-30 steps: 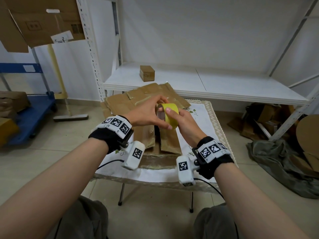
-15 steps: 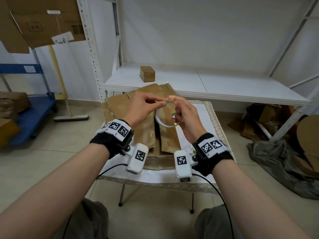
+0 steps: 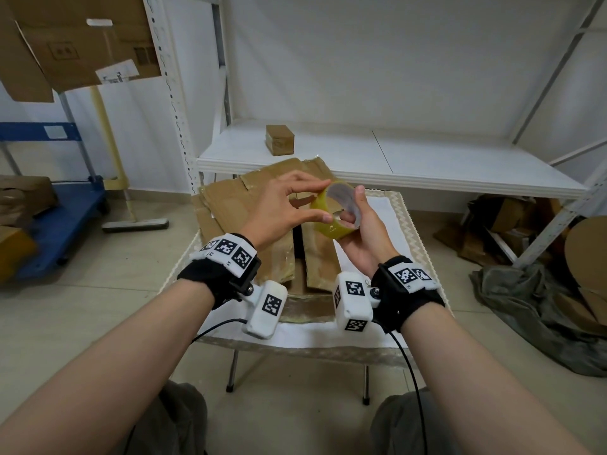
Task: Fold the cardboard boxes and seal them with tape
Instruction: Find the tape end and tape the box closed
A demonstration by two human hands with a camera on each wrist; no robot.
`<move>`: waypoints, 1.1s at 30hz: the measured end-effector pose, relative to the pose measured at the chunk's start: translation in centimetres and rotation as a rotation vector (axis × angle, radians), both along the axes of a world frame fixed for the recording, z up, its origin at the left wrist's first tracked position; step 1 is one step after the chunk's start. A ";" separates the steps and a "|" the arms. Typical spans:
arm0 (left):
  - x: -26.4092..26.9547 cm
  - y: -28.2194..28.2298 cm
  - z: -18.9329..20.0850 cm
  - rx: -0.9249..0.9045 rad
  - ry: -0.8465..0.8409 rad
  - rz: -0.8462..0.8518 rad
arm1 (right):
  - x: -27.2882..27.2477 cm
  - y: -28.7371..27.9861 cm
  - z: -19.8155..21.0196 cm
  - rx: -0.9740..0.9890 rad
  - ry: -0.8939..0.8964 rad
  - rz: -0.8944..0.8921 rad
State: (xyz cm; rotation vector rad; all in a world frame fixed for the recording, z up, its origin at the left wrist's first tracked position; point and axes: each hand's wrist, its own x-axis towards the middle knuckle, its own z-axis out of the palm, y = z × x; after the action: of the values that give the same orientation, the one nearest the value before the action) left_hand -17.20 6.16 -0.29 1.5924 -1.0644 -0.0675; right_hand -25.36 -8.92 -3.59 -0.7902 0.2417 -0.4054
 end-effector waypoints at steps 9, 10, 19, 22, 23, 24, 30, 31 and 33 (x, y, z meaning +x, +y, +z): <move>-1.0 -1.1 -1.6 -0.111 -0.077 0.201 | 0.5 -0.6 -1.6 0.190 0.045 -0.074; -1.0 -1.2 -1.8 -0.118 -0.095 0.216 | 0.6 -0.6 -1.7 0.214 0.036 -0.068; -1.1 -1.3 -1.1 0.087 -0.140 0.087 | 0.2 0.1 -0.5 0.196 0.055 0.004; -1.2 -1.8 -1.2 0.035 -0.313 0.186 | 0.7 0.3 -0.6 0.196 0.032 -0.010; -1.4 -1.9 -1.3 0.008 -0.350 0.202 | 0.8 0.2 -0.6 0.201 0.024 -0.010; -1.5 -2.0 -1.4 -0.011 -0.379 0.219 | 1.0 0.2 -0.7 0.209 0.017 -0.009; -2.0 -2.5 -1.8 -0.028 -0.467 0.285 | 1.4 0.0 -1.2 0.267 0.005 -0.027; -2.1 -2.5 -1.9 -0.021 -0.480 0.287 | 1.4 -0.1 -1.3 0.280 0.001 -0.030; -2.2 -2.5 -2.1 -0.009 -0.508 0.305 | 1.4 -0.2 -1.4 0.297 0.004 -0.035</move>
State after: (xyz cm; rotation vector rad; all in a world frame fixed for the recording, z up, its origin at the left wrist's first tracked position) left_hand -19.36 3.65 -2.35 1.7936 -1.1818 0.5721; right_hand -23.92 -9.08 -5.01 -0.4954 0.3115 -0.3898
